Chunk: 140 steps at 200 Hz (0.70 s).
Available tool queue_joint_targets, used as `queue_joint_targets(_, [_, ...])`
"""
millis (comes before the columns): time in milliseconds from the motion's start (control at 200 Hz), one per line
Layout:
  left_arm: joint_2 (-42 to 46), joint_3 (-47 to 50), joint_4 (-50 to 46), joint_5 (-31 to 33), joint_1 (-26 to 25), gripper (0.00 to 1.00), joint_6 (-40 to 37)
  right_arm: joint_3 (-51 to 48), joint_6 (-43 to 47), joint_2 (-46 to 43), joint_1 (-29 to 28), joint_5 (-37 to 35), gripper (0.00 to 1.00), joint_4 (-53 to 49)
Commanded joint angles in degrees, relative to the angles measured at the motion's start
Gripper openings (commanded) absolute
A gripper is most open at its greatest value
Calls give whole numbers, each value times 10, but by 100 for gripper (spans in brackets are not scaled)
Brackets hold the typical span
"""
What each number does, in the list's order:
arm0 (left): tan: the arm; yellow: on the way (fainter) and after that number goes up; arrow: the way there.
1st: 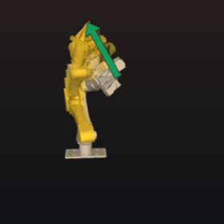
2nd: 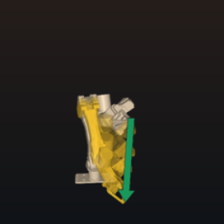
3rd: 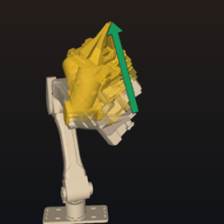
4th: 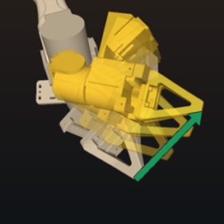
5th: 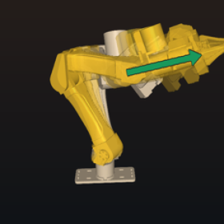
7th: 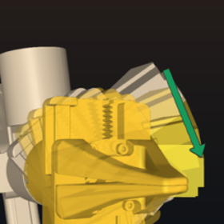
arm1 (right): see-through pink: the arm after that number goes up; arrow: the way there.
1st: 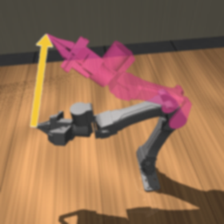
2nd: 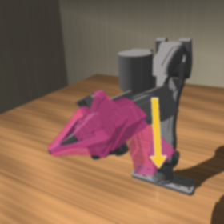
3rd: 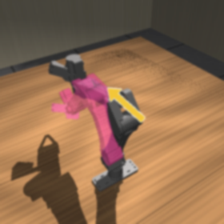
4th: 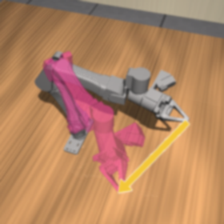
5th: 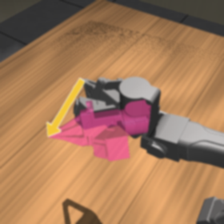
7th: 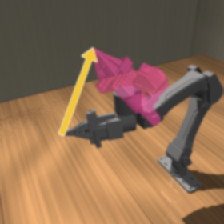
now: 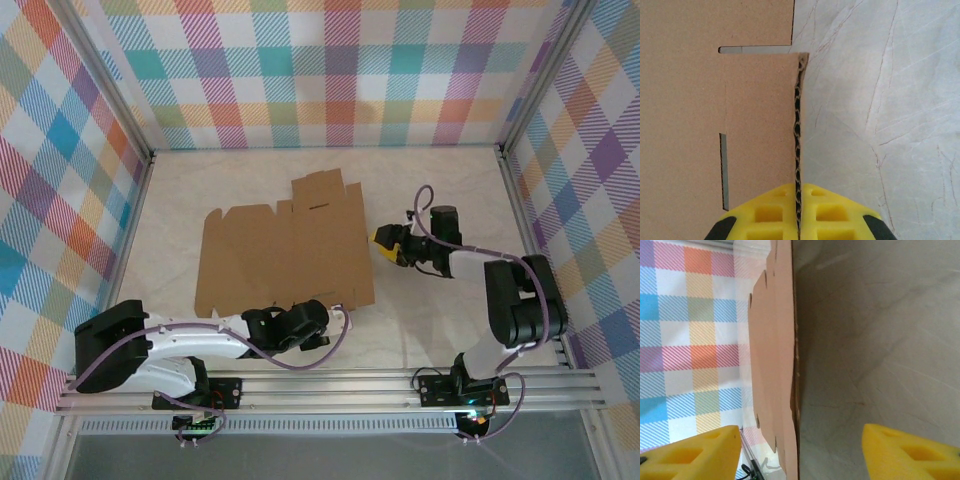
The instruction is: Fold the paper box
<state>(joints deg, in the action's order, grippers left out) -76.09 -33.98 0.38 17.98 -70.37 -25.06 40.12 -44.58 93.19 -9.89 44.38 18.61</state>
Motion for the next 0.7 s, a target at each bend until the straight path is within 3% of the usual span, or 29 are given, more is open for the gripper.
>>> queue_joint_targets(0, [18, 5, 25, -22, 1, 0, 10, 28, -9, 30, -13, 26, 60, 43])
queue_joint_targets(370, [22, 4, 15, -35, 2, 0, 9, 77, -1, 81, -29, 18, 24, 15])
queue_joint_targets(465, [24, 4, 15, -33, 1, 6, 14, 82, 19, 81, -30, 8, 12, -17])
queue_joint_targets(505, [24, 0, 11, -30, 1, 17, 18, 86, 36, 79, -31, 3, 3, -39])
queue_joint_targets(610, [29, -20, -13, -23, 2, 74, 48, 114, 120, 66, -31, -28, 0, -141])
queue_joint_targets(695, [55, -30, -22, -40, 10, 97, 81, 147, 190, 62, -30, -57, 0, -241])
